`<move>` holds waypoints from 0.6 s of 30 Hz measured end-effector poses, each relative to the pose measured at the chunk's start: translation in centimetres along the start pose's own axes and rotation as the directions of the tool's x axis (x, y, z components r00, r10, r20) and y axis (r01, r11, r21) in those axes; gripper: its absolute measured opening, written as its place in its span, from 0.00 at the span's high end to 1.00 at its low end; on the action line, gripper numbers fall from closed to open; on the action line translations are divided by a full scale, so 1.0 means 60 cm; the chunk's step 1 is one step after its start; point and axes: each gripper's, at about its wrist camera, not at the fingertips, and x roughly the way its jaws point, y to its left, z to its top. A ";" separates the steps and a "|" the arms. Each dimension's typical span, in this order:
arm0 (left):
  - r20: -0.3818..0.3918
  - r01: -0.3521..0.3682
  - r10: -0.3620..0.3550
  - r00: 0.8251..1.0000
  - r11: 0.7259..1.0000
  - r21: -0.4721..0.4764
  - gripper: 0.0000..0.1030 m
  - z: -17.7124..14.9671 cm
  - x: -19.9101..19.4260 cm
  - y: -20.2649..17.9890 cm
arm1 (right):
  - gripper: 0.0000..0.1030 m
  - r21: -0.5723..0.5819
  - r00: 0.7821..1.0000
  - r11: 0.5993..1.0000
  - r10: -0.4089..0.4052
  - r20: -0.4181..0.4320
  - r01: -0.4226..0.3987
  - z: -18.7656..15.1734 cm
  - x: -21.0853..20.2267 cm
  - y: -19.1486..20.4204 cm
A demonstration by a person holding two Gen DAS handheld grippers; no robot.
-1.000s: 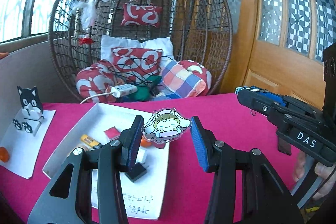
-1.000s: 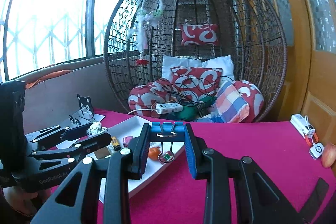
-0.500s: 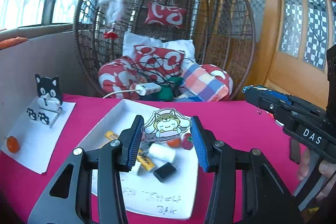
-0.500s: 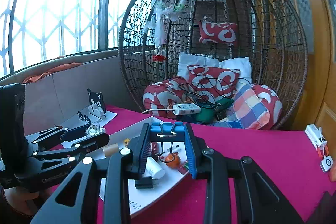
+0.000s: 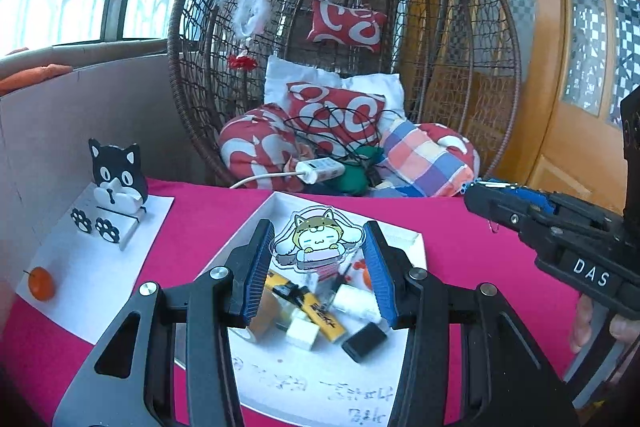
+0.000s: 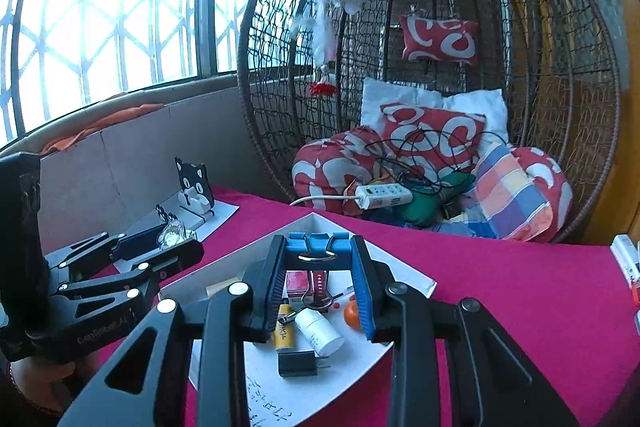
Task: Organize rigid objects
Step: 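Carry the keychain and blue binder clip with both tools over the tray, then lower the keychain and clip into the tray and open both tools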
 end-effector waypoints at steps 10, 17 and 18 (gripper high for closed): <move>-0.080 -0.035 0.034 0.996 0.999 -0.016 0.56 -0.014 0.077 0.021 | 0.70 0.024 0.995 0.999 -0.018 -0.097 0.020 -0.016 0.079 -0.016; -0.141 -0.046 0.041 0.989 0.999 -0.029 0.56 -0.022 0.143 0.031 | 0.70 0.049 0.985 0.998 -0.030 -0.171 0.039 -0.036 0.137 -0.029; -0.151 -0.049 0.044 0.988 0.998 -0.029 0.56 -0.023 0.153 0.033 | 0.70 0.051 0.983 0.998 -0.034 -0.180 0.043 -0.039 0.146 -0.030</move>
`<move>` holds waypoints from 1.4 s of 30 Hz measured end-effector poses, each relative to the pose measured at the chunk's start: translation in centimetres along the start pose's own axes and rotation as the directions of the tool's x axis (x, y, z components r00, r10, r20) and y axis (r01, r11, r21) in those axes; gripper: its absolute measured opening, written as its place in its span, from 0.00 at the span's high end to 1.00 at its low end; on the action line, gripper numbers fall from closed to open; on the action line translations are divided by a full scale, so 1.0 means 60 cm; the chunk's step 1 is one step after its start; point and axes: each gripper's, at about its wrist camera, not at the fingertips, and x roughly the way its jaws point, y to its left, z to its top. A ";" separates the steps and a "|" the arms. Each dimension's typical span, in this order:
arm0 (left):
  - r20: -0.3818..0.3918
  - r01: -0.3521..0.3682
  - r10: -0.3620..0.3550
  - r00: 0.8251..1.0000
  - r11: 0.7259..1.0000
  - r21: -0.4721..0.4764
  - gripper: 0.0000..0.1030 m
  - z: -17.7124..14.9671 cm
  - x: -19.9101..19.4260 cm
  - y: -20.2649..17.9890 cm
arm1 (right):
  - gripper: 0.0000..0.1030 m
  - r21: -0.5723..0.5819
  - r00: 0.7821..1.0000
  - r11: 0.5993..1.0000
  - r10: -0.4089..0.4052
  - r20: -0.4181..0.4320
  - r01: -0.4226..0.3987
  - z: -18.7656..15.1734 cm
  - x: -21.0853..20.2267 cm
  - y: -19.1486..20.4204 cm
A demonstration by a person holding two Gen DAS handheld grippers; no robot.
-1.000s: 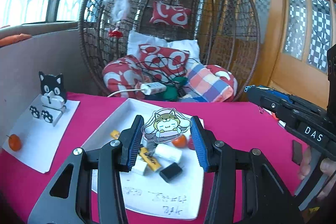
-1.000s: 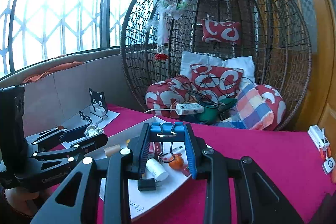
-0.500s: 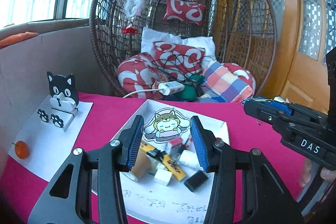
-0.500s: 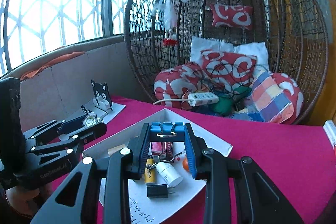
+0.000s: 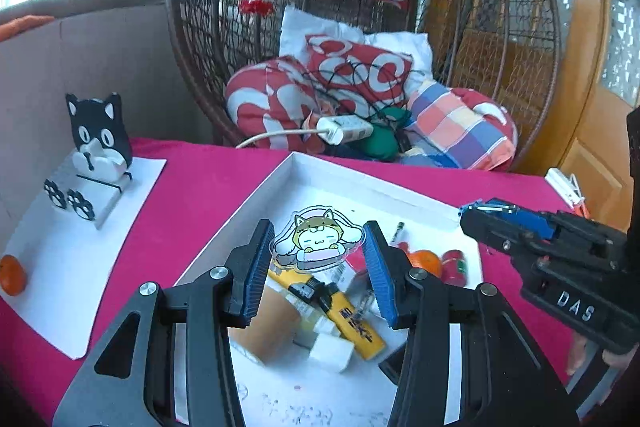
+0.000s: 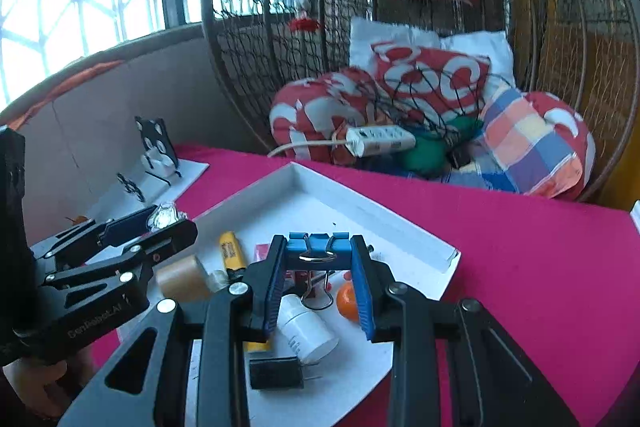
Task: Organize rigid objects
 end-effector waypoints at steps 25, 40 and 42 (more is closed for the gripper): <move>0.012 -0.159 0.159 0.987 0.987 -0.019 0.00 -0.020 0.017 0.018 | 0.00 0.063 0.993 0.991 -0.118 0.006 0.118 -0.043 0.028 -0.027; 0.089 -0.188 0.186 0.979 0.982 0.019 0.00 -0.015 -0.083 -0.039 | 0.00 0.046 0.963 0.968 -0.250 0.104 0.247 -0.065 -0.073 -0.007; 0.118 -0.254 0.246 0.962 0.966 0.055 0.00 -0.014 -0.103 -0.058 | 0.00 0.063 0.958 0.967 -0.254 0.133 0.248 -0.067 -0.096 -0.011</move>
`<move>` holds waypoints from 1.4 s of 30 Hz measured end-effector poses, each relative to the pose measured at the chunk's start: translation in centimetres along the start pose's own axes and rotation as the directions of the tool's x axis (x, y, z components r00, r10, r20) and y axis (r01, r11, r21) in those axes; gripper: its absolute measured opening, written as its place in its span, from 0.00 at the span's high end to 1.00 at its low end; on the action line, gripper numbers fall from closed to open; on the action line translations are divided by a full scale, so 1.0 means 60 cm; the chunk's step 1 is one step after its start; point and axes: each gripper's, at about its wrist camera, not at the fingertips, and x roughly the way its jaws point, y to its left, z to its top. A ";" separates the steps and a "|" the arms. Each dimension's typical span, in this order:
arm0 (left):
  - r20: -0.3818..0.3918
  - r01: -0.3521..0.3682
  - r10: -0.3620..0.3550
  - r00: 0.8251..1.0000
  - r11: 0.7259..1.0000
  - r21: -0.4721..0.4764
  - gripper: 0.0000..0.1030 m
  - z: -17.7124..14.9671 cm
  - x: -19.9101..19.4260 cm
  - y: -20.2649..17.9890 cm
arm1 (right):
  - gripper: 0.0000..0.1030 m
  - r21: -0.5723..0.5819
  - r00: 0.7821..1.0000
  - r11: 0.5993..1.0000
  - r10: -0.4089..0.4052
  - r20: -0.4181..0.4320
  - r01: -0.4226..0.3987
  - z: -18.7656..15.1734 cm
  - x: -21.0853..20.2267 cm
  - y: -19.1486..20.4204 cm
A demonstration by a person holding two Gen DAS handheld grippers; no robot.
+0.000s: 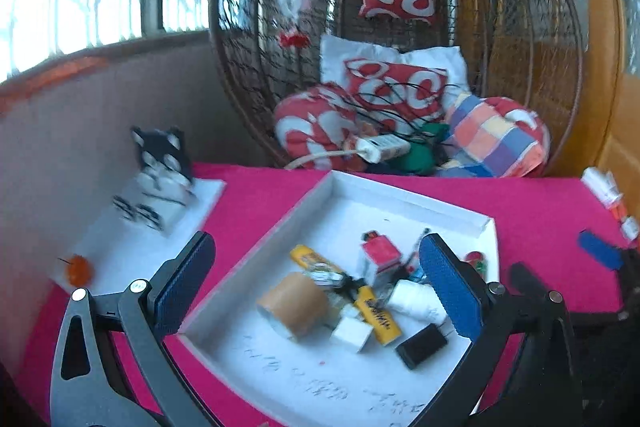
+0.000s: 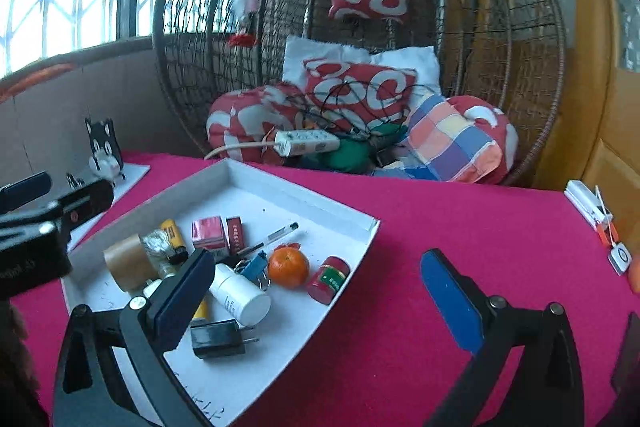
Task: Organize rigid objects
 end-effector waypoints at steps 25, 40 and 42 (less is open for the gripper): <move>0.045 -0.005 -0.001 0.999 0.991 0.132 0.00 0.002 -0.159 -0.069 | 0.00 0.172 0.964 0.984 0.002 0.266 -0.050 -0.008 -0.206 -0.101; 0.035 -0.002 0.000 0.999 0.999 0.050 0.00 -0.032 -0.223 -0.078 | 0.00 0.218 0.973 0.976 -0.029 0.231 -0.023 -0.038 -0.256 -0.126; 0.033 -0.019 0.018 0.999 0.999 0.035 0.00 -0.037 -0.229 -0.076 | 0.00 0.232 0.965 0.972 -0.017 0.261 -0.045 -0.045 -0.273 -0.130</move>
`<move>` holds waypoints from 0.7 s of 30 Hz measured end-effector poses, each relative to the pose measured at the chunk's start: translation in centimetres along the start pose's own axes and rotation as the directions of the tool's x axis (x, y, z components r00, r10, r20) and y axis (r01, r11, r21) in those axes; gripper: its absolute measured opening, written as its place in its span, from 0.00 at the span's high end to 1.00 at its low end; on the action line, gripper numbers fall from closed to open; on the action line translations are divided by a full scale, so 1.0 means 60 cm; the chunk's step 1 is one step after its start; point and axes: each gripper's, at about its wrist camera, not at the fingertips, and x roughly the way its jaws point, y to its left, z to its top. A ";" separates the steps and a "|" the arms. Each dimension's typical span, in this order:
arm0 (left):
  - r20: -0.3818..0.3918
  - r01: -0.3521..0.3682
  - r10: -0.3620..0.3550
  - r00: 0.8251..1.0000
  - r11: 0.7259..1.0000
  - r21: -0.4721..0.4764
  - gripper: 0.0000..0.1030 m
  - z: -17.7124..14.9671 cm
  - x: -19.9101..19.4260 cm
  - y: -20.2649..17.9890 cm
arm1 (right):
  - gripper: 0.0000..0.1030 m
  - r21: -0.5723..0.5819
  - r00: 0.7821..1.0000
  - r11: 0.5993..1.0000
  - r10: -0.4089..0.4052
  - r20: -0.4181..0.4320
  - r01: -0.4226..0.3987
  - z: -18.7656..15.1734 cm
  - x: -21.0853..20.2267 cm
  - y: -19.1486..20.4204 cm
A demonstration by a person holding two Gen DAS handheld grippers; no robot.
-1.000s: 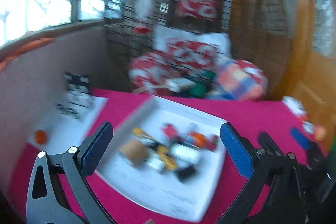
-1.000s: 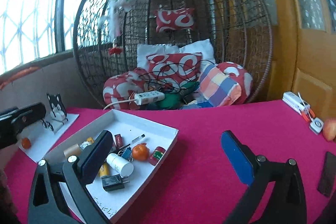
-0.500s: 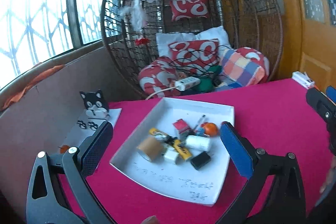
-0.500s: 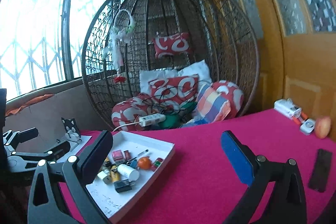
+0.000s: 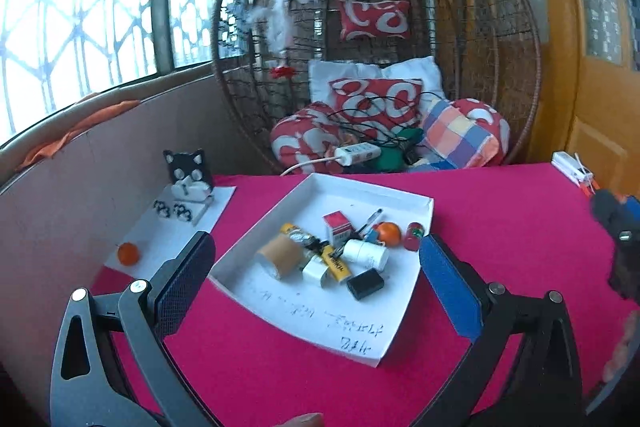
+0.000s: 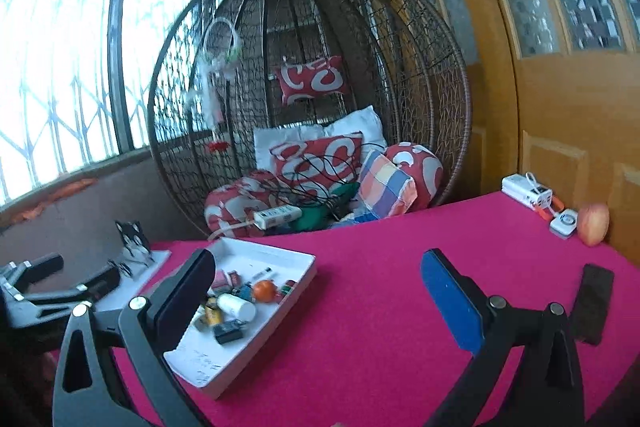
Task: Organize rigid objects
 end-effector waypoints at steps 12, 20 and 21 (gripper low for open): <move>-0.033 0.051 -0.051 0.998 0.999 -0.010 0.00 -0.031 -0.038 0.004 | 0.00 -0.013 0.997 1.000 -0.002 0.074 0.003 -0.010 -0.061 0.016; -0.028 0.069 -0.069 0.997 0.998 -0.001 0.00 -0.035 -0.057 -0.001 | 0.00 -0.020 0.998 1.000 -0.011 0.067 0.012 -0.016 -0.069 0.024; -0.028 0.071 -0.071 0.997 0.998 -0.004 0.00 -0.035 -0.059 0.000 | 0.00 -0.024 0.998 1.000 -0.012 0.068 0.013 -0.017 -0.070 0.025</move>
